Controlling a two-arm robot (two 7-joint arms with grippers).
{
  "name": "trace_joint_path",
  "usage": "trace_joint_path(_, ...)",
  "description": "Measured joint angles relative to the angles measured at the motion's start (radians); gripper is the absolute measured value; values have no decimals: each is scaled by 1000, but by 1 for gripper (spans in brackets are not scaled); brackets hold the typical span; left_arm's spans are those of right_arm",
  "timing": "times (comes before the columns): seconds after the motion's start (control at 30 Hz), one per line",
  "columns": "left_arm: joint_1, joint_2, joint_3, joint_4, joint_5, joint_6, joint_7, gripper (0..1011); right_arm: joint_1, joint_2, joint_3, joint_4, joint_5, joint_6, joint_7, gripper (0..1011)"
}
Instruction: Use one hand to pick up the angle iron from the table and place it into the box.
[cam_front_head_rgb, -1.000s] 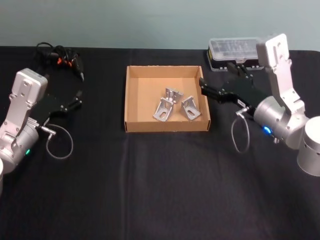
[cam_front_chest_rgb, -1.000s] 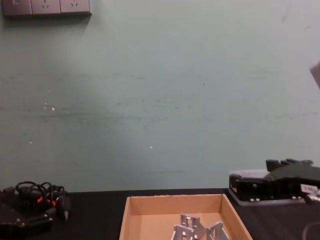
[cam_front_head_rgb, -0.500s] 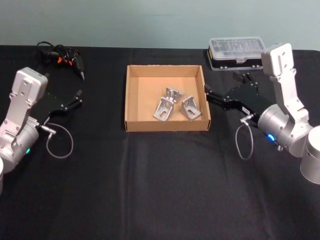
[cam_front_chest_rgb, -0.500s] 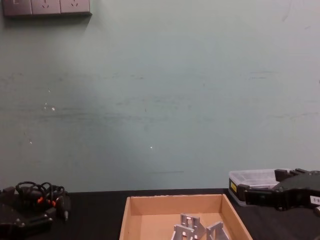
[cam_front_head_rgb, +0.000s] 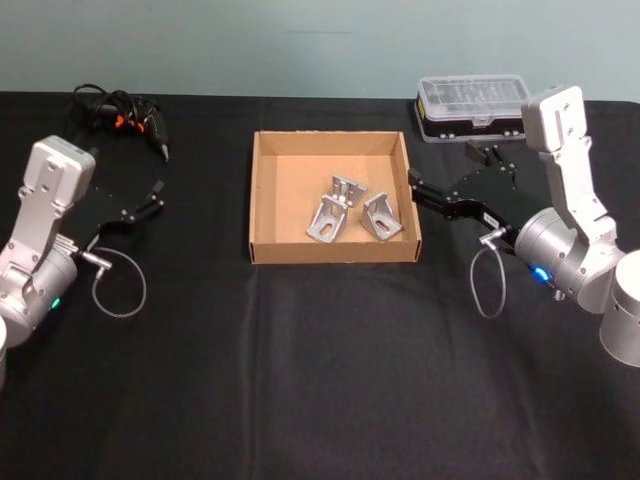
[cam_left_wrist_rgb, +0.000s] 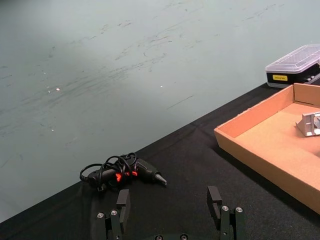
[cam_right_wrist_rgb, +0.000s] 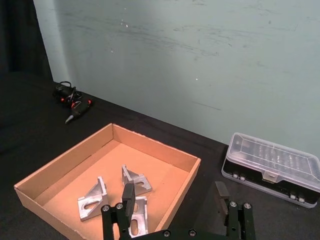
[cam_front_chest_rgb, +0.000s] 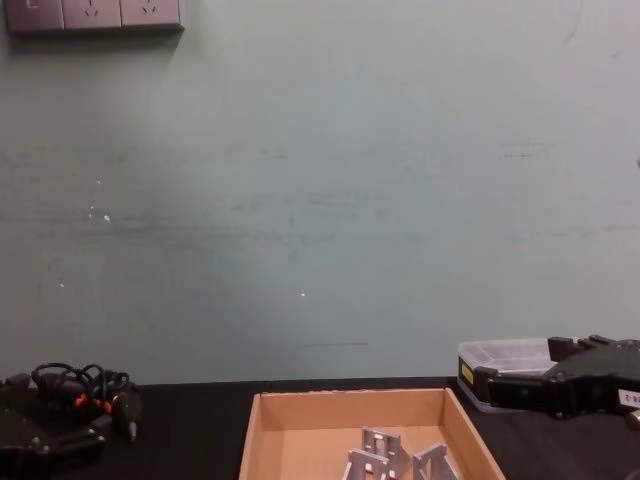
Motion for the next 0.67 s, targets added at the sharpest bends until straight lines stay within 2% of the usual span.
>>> trace_joint_path(0.67,0,0,0,0,0,0,0,1011,1,0,-1,0,0,1,1,1000)
